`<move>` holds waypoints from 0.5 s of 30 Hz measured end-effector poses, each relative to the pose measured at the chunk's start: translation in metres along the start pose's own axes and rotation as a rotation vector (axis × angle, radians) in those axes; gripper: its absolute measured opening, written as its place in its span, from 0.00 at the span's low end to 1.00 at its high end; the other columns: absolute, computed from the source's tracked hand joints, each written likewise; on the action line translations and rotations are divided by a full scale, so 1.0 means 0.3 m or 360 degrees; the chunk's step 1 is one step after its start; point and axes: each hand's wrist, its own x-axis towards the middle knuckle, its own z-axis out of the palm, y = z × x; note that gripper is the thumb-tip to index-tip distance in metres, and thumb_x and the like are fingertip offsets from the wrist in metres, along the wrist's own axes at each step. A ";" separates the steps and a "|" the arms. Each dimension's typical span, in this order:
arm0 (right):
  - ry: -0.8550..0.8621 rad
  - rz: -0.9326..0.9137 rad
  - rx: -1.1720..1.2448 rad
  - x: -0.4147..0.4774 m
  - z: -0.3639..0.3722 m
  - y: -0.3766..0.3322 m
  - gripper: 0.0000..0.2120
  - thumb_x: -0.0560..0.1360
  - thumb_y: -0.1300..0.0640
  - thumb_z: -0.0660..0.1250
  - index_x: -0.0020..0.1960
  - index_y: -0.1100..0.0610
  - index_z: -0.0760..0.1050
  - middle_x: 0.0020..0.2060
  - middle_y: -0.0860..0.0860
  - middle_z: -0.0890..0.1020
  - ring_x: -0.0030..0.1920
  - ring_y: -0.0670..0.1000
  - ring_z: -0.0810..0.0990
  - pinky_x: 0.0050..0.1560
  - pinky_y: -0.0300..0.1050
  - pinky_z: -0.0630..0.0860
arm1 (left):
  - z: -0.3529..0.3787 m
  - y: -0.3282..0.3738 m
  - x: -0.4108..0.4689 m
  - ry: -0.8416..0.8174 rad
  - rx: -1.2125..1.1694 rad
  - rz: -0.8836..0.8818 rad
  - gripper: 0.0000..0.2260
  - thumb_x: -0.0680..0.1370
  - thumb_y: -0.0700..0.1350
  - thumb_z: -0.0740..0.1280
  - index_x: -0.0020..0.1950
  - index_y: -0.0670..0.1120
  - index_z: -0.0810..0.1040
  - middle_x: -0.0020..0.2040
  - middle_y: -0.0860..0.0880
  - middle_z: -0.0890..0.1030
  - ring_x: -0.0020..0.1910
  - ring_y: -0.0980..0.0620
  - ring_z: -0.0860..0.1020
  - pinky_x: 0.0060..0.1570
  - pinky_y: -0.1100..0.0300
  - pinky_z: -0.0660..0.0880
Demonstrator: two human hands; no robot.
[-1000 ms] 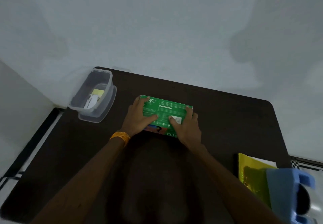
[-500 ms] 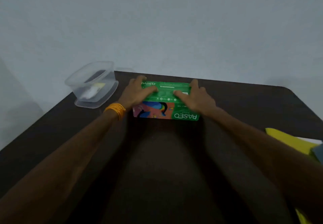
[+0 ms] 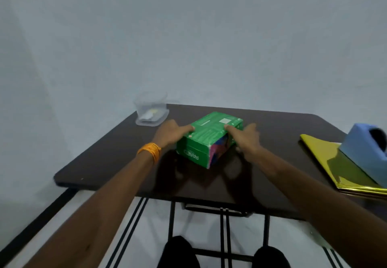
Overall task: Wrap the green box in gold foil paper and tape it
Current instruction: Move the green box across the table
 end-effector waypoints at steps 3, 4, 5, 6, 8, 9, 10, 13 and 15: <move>-0.0282 0.0090 0.0242 -0.116 0.100 0.009 0.24 0.73 0.41 0.70 0.59 0.58 0.78 0.53 0.52 0.83 0.53 0.53 0.82 0.58 0.53 0.79 | -0.036 -0.073 -0.104 -0.0037 -0.0318 -0.0070 0.22 0.68 0.64 0.71 0.37 0.49 0.66 0.35 0.48 0.71 0.35 0.51 0.71 0.38 0.56 0.69; -0.0315 0.0036 0.0216 -0.143 0.128 -0.004 0.21 0.74 0.41 0.69 0.57 0.57 0.80 0.51 0.52 0.84 0.52 0.53 0.82 0.58 0.51 0.78 | -0.052 -0.088 -0.129 -0.0013 -0.0365 -0.0065 0.21 0.70 0.63 0.70 0.41 0.48 0.67 0.38 0.48 0.72 0.38 0.51 0.72 0.40 0.54 0.69; -0.0355 0.0012 0.0210 -0.170 0.161 -0.024 0.21 0.74 0.41 0.68 0.56 0.57 0.81 0.51 0.51 0.84 0.51 0.53 0.83 0.58 0.51 0.78 | -0.077 -0.104 -0.150 0.0028 -0.0372 -0.0058 0.18 0.73 0.60 0.69 0.44 0.46 0.70 0.41 0.49 0.74 0.41 0.50 0.73 0.41 0.54 0.69; -0.0418 0.0003 0.0219 -0.192 0.196 -0.047 0.22 0.72 0.40 0.69 0.56 0.56 0.81 0.50 0.51 0.85 0.51 0.53 0.83 0.59 0.52 0.78 | -0.107 -0.120 -0.170 0.0066 -0.0364 -0.0052 0.16 0.76 0.57 0.68 0.47 0.45 0.73 0.45 0.49 0.77 0.44 0.49 0.75 0.43 0.53 0.70; -0.0534 -0.0002 0.0224 -0.213 0.263 -0.086 0.27 0.65 0.36 0.70 0.54 0.55 0.82 0.50 0.50 0.85 0.51 0.53 0.84 0.61 0.55 0.79 | -0.170 -0.154 -0.196 0.0131 -0.0330 -0.0039 0.12 0.78 0.54 0.66 0.51 0.46 0.79 0.50 0.48 0.81 0.50 0.48 0.79 0.48 0.53 0.73; -0.0600 -0.0009 0.0235 -0.219 0.299 -0.102 0.27 0.63 0.36 0.71 0.53 0.55 0.83 0.49 0.50 0.86 0.51 0.53 0.84 0.61 0.56 0.79 | -0.206 -0.175 -0.207 0.0170 -0.0315 -0.0041 0.10 0.78 0.53 0.66 0.50 0.48 0.80 0.50 0.49 0.82 0.50 0.48 0.80 0.48 0.54 0.74; -0.0661 -0.0013 0.0237 -0.229 0.335 -0.118 0.26 0.64 0.37 0.72 0.52 0.55 0.83 0.49 0.49 0.86 0.51 0.53 0.84 0.61 0.56 0.79 | -0.240 -0.199 -0.215 0.0217 -0.0310 -0.0047 0.09 0.78 0.52 0.66 0.49 0.49 0.81 0.49 0.49 0.82 0.49 0.49 0.80 0.46 0.55 0.74; -0.0773 -0.0019 0.0236 -0.279 0.431 -0.170 0.17 0.71 0.43 0.73 0.51 0.55 0.82 0.49 0.50 0.86 0.51 0.52 0.84 0.60 0.53 0.79 | -0.326 -0.274 -0.228 0.0339 -0.0336 -0.0112 0.08 0.79 0.51 0.66 0.44 0.50 0.81 0.45 0.49 0.82 0.46 0.49 0.80 0.40 0.58 0.71; -0.0830 -0.0031 0.0239 -0.292 0.497 -0.188 0.16 0.71 0.43 0.73 0.50 0.54 0.83 0.49 0.50 0.86 0.51 0.52 0.84 0.60 0.54 0.79 | -0.373 -0.319 -0.237 0.0418 -0.0368 -0.0173 0.09 0.77 0.52 0.67 0.45 0.50 0.82 0.46 0.49 0.83 0.48 0.48 0.81 0.45 0.56 0.75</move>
